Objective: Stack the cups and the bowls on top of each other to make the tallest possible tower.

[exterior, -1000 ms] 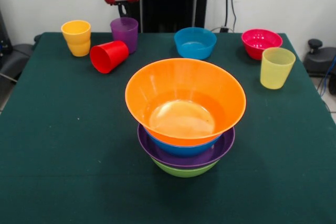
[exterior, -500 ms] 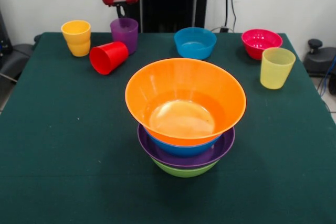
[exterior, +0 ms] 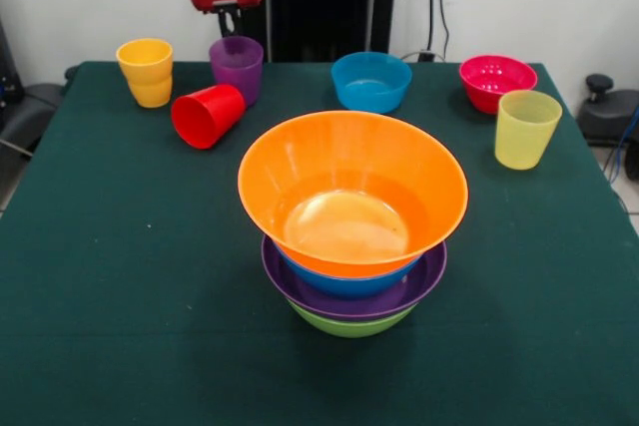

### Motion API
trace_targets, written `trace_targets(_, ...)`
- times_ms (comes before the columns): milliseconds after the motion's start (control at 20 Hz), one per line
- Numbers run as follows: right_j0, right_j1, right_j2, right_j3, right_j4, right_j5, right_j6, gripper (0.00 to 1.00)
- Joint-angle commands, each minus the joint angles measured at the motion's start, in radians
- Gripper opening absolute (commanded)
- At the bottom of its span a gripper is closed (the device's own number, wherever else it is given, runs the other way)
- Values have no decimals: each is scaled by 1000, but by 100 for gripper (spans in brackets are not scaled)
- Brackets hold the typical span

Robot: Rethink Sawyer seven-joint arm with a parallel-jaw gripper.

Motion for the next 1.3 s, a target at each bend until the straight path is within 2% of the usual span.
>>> trace_targets(50, 29, -28, 134, -17, 47, 133, -38, 0)
trace_targets(750, 83, -24, 116, -41, 52, 121, -5, 0)
trace_targets(1300, 19, -52, 173, -2, 78, 170, -61, 0)
